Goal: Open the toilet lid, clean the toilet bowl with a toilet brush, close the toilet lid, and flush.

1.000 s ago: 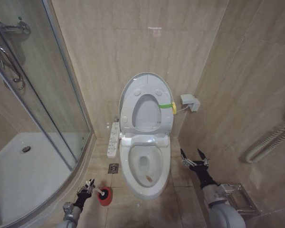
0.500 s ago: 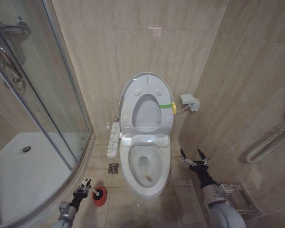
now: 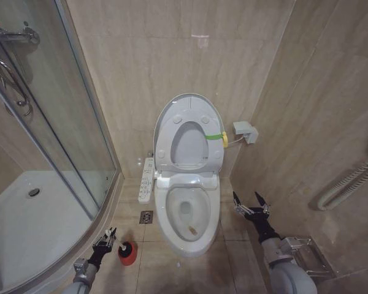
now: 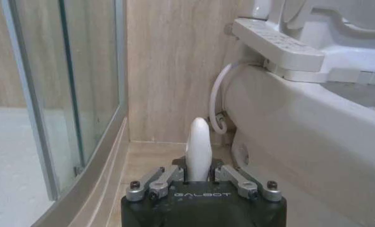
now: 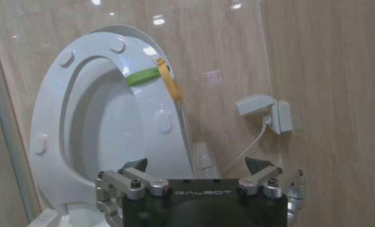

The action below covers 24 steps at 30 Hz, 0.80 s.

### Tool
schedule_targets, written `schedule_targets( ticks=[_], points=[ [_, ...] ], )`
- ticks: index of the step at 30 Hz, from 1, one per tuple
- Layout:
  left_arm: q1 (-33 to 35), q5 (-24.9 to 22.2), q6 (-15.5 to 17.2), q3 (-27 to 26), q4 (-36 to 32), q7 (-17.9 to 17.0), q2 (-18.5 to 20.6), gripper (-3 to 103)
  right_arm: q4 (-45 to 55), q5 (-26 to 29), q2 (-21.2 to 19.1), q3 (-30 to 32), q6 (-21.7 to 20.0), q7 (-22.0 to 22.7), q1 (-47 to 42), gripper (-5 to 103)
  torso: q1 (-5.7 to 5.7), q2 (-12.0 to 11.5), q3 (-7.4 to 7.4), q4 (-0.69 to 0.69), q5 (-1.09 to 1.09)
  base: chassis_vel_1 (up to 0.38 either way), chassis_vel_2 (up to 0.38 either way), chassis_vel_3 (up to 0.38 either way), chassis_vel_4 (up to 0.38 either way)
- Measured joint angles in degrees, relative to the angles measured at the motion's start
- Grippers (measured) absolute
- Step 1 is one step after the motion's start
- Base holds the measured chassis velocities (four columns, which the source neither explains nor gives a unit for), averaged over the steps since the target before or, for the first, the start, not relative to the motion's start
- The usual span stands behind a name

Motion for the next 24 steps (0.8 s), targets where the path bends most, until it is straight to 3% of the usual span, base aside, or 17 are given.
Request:
schedule_targets(
  ticks=[16,24],
  points=[
    [3.18,0.35,-0.87,-0.92,-8.12,-0.53,2.51,22,0.0,0.0,0.0,0.0,0.0,0.0,0.0,100,0.0,0.0,0.0,0.0,0.0,0.0,0.0,0.0,0.0],
    [7.6,-0.8,1.22,-1.05,-18.19,-3.48,4.53,22,0.0,0.0,0.0,0.0,0.0,0.0,0.0,100,0.0,0.0,0.0,0.0,0.0,0.0,0.0,0.0,0.0]
  ],
)
